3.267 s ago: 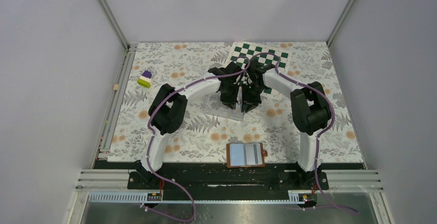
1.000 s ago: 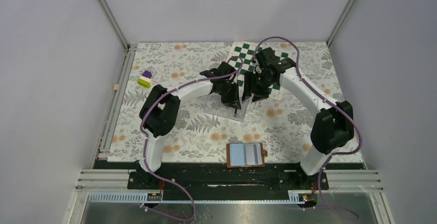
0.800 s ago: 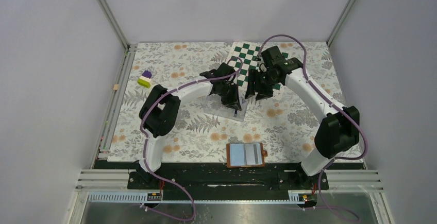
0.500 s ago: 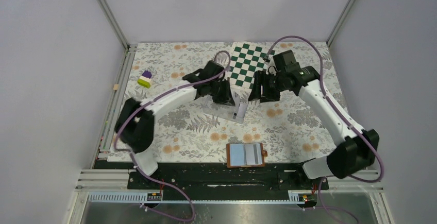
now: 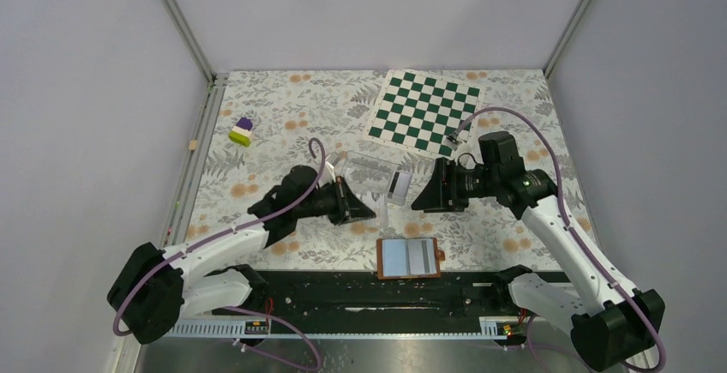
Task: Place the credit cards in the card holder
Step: Pick up the credit card from the storage box, then insert the credit card into the card holder.
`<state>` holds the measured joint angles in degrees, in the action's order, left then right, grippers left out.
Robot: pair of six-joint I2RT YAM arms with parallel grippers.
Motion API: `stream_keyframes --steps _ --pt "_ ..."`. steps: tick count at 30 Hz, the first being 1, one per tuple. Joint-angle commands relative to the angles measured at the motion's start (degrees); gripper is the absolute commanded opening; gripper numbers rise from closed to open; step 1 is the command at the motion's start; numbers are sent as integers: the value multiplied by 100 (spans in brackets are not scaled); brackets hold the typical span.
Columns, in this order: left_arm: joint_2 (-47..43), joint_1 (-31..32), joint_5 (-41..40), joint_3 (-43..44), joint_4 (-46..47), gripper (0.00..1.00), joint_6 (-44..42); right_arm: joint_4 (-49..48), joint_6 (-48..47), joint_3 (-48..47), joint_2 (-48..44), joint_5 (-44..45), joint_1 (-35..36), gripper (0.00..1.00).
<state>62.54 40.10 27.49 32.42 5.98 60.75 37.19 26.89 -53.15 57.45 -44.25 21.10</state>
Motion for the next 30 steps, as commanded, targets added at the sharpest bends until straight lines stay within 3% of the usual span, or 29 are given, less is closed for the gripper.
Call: stream_keyframes --steps 1,11,18,23,28,30 --pt "-328 288 433 -385 1957 0 947 -1515 888 547 -13 -1431 -26 64" --pt "74 601 437 -606 3699 0 1785 -2491 1423 1051 318 -1659 -27 57" --pt "308 654 364 -574 4023 0 1974 -4283 2777 1458 294 -2096 -27 47" --pt "398 674 416 -571 4100 0 2015 -4389 2859 1451 313 -2082 -27 40" --pt "448 682 421 -557 4089 0 2020 -4748 3167 1467 368 -2122 -27 28" --pt "484 683 439 -545 4109 0 2013 -4786 3189 1442 413 -2156 -23 13"
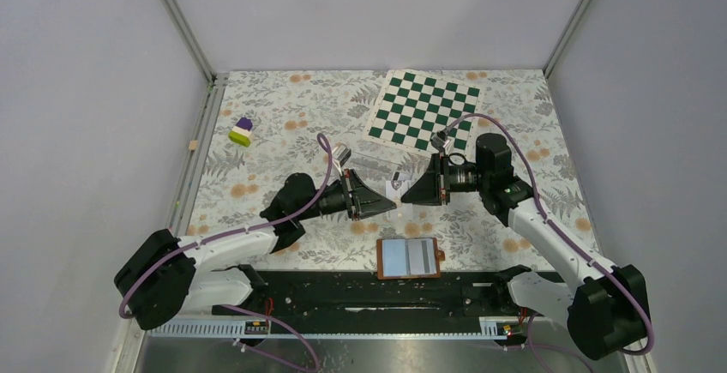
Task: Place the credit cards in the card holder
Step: Insert the credit card into the card holder.
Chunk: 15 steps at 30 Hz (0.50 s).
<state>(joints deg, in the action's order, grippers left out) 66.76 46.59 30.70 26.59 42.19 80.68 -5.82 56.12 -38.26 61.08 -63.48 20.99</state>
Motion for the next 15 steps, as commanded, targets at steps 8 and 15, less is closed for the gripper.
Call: stream_keyframes --steps 8,15 --pt "-129 43 -249 43 -606 42 -324 1801 -1547 -431 -80 546 -16 0" --pt "-549 42 -1552 474 -4628 48 -1519 2701 -2146 314 -282 2097 -33 0"
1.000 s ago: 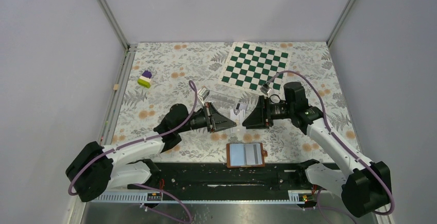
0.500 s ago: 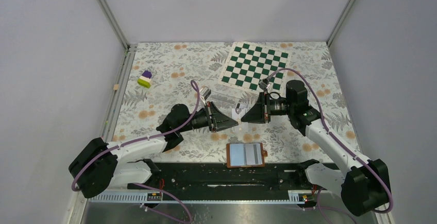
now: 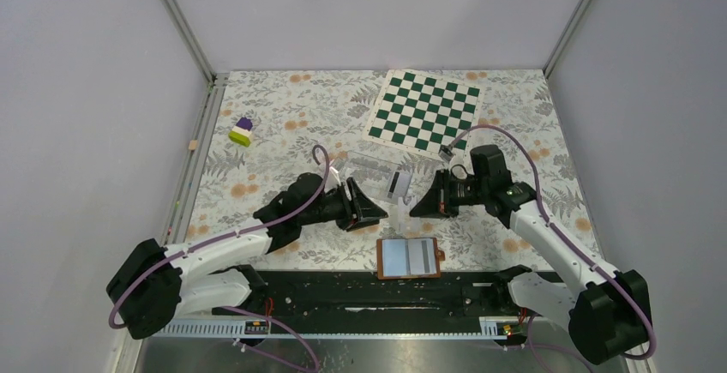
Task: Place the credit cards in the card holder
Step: Insert the credit card into the card holder.
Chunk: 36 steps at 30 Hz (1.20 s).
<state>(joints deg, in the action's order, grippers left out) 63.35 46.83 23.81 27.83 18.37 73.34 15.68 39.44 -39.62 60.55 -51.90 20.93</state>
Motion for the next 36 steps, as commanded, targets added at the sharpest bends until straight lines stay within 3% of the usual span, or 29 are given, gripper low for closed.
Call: stream_keyframes --steps 1,6,11,17,25,36 --pt "-202 19 -931 331 -2406 48 -835 456 -473 636 -270 1114 -22 0" --pt "96 40 -764 -90 -1694 47 -579 54 -631 1188 -337 1677 -26 0" --pt "880 187 -501 -221 -759 39 -273 -449 -557 1364 -145 1653 -19 0" --pt "1640 442 -707 130 -902 32 -294 -1165 -320 1747 44 1619 -18 0" --pt "1819 452 -812 73 -965 24 -208 -2157 -26 2125 550 1339 -3 0" --pt "2180 500 -721 99 -826 12 -145 -2449 68 2300 696 1232 8 0"
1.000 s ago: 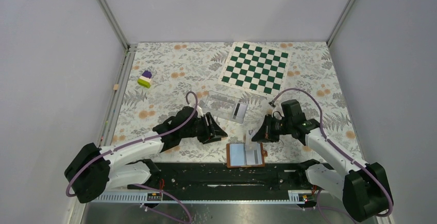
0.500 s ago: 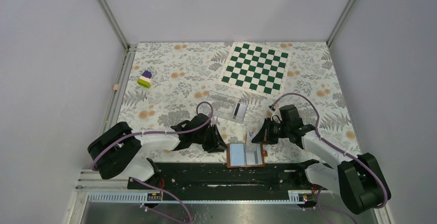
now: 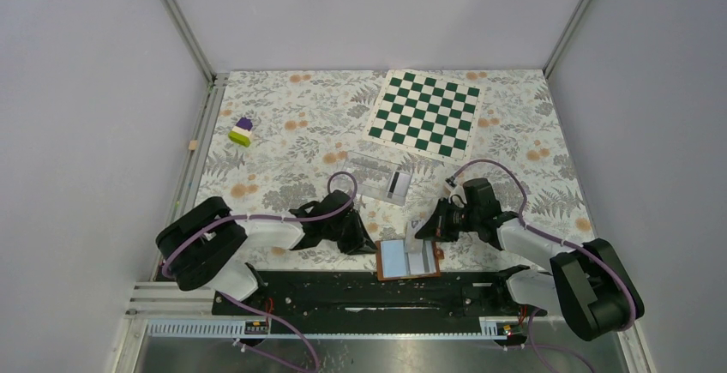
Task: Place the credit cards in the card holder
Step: Insert the credit card into the card holder.
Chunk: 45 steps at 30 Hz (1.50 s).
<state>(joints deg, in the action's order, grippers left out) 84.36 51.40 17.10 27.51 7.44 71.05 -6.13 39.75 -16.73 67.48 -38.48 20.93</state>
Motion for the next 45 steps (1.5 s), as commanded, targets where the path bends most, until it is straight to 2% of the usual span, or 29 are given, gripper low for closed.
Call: stream_keyframes --steps 1,13,17,25,29,38,45 --pt "93 45 -56 127 268 12 92 -288 46 32 -9 -114 18 0" --pt "252 60 -39 185 258 9 111 -273 33 -27 875 -203 311 0" --pt "280 59 -41 193 234 8 112 61 68 -129 774 -134 553 0" --pt "324 58 -58 207 194 6 111 1368 -8 -227 220 230 667 0" --pt "377 59 -63 260 130 5 70 1590 53 -224 95 385 667 0" --pt "424 70 -50 303 91 4 41 1143 574 -49 182 111 667 0" --pt "406 70 -63 329 97 3 1 166 883 35 -93 83 660 0"
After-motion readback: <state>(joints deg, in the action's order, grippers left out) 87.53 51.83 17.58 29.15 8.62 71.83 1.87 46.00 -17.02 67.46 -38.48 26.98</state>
